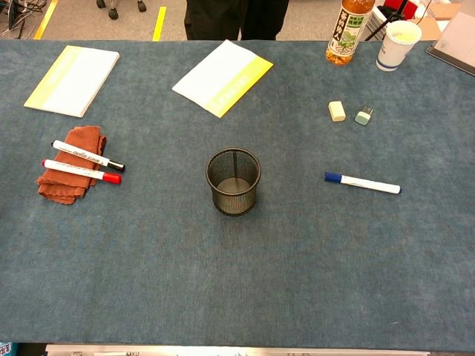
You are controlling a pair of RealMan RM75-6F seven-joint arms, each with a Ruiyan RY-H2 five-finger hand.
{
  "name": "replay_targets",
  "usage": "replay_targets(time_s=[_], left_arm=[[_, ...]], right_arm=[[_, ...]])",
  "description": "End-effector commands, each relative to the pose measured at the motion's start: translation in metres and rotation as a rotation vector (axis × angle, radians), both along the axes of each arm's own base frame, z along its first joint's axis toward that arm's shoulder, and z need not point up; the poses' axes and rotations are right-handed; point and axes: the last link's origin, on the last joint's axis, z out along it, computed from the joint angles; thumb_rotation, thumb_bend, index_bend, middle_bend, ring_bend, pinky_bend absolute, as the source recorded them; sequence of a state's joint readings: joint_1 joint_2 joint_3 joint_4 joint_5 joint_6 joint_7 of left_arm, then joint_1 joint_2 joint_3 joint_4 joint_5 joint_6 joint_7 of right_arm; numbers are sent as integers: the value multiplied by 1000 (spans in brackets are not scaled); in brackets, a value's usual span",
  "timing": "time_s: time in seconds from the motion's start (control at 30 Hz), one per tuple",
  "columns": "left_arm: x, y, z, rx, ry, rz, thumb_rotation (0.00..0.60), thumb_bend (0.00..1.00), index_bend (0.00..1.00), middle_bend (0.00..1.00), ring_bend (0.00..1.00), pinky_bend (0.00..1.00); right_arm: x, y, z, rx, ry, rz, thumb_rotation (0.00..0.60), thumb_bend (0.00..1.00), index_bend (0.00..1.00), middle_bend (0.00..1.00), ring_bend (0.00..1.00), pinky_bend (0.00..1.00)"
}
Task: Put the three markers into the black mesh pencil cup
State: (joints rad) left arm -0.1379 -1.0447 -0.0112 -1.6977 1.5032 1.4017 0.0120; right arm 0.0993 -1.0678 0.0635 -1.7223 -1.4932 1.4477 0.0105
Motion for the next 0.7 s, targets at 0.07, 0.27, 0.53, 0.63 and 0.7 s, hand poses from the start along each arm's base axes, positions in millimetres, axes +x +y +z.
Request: replay_targets(time_s=[0.07,0.27,0.53,0.63,0.7], left_arm=[[0,0,0,22,-11,-4,600,253,42,0,0,0],[0,0,4,61,-33,-11,600,253,79,0,0,0],[-2,0,10,120,-71,-28,600,253,112,23,0,0],[-3,0,11,136,-76,-28,600,253,124,41,0,0],[-4,1,12,130,-73,-28,600,253,152,53,0,0]], right_arm=[[1,0,0,-1,-1,2,600,339,43,20,0,46],[2,0,1,-4,-2,9,600,339,44,20,0,46],[6,-3,5,-18,0,26,600,339,43,21,0,45],[9,-4,8,-27,1,36,600,339,43,20,0,45],[10,-5,9,-30,0,37,600,338,44,20,0,45]])
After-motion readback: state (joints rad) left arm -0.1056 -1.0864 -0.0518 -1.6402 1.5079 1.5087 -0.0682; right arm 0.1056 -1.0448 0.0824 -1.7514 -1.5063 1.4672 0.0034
